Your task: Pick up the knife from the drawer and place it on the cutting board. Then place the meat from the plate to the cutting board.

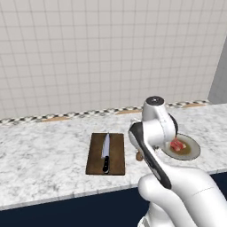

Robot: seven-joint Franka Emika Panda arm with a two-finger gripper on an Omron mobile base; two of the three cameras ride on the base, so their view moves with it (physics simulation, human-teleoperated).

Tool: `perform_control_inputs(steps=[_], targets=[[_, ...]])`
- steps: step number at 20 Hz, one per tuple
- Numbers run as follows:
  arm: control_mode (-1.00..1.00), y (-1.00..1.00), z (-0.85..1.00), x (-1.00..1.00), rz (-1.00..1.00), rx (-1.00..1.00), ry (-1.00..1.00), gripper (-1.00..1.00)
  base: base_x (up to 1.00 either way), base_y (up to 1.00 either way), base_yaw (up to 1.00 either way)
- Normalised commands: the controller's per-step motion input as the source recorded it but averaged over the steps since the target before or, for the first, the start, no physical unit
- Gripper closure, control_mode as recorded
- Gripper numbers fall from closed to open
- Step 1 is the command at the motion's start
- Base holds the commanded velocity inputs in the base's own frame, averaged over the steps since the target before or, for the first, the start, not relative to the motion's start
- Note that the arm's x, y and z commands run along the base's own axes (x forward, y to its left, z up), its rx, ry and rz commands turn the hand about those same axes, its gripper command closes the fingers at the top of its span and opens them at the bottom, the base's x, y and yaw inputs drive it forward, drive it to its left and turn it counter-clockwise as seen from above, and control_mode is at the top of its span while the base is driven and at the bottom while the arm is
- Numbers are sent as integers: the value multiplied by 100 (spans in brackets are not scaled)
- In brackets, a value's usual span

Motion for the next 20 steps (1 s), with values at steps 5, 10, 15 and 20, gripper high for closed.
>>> perform_control_inputs(steps=[5, 10, 15, 20], targets=[[-100, -100, 2, 0, -15, 0, -1, -100, 0, 0, 0], [-100, -100, 17, -22, -6, 1, -3, -100, 0, 0, 0], [-100, -85, 11, -13, 3, 1, -1, -100, 0, 0, 0], [-100, -46, 0, 13, 21, 0, 2, -100, 0, 0, 0]])
